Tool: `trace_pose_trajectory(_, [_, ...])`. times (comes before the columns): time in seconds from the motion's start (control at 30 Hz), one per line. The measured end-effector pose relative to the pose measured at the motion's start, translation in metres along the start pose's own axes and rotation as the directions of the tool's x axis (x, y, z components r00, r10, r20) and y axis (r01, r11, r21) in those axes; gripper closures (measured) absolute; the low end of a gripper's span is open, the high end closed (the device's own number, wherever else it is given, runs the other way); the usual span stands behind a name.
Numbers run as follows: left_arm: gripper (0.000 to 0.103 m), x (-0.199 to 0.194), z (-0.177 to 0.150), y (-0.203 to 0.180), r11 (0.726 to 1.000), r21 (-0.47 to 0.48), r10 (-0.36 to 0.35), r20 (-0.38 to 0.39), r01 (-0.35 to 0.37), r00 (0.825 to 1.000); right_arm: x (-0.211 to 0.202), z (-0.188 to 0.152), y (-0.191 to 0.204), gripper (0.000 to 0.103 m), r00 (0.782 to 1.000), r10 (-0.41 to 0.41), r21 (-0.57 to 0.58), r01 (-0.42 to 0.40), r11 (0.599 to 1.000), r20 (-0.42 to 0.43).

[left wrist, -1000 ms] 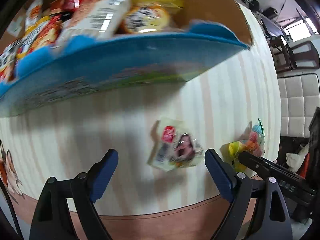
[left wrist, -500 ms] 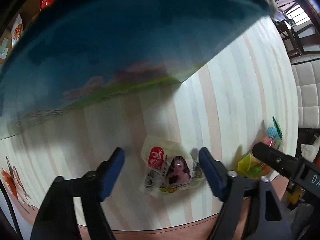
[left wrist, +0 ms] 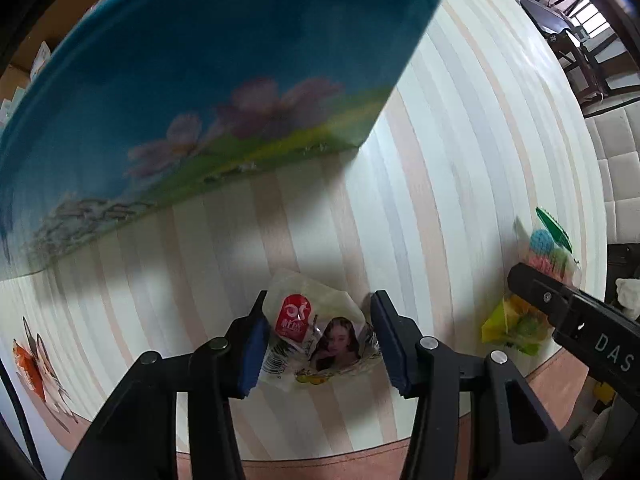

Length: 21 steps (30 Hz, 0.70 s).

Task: Organize snacks
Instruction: 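Grasp the white candy packet with the left tool while the right tool grasps the colourful candy bag, then carry the white candy packet and candy bag into the box and release both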

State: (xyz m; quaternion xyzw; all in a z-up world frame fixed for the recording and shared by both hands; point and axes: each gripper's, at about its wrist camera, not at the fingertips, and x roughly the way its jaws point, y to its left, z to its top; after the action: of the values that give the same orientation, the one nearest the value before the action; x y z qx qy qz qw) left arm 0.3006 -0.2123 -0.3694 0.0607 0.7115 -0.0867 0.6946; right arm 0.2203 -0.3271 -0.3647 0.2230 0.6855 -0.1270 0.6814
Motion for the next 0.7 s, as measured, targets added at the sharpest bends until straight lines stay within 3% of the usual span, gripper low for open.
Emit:
trace_pose_trajectory(0.17, [0.058, -0.006, -0.022, 0.011, 0.999, -0.014, -0.03, -0.003, 0.03, 1.0, -0.003, -0.009, 0.009, 0.055, 1.0, 0.003, -0.044, -0.003, 0.999, 0.006])
trace_pose_trajectory(0.43, [0.061, -0.014, -0.05, 0.042, 0.992, -0.059, -0.112, -0.025, 0.111, 0.993, -0.01, -0.038, 0.025, 0.055, 0.996, 0.084, -0.11, -0.086, 0.99, -0.022])
trace_pose_trajectory(0.57, [0.056, 0.004, -0.056, 0.077, 0.957, -0.165, -0.254, -0.076, 0.239, 0.964, -0.009, -0.043, 0.027, 0.055, 0.994, 0.103, -0.109, -0.107, 0.988, -0.041])
trace_pose_trajectory(0.6, [0.049, 0.003, -0.057, 0.084, 0.947, -0.188, -0.276, -0.066, 0.259, 0.959, -0.008, -0.044, 0.027, 0.055, 0.994, 0.105, -0.108, -0.109, 0.988, -0.043])
trace_pose_trajectory(0.7, [0.049, 0.006, -0.059, 0.093, 0.938, -0.206, -0.301, -0.081, 0.279, 0.95, -0.007, -0.051, 0.025, 0.055, 0.993, 0.109, -0.105, -0.114, 0.988, -0.048])
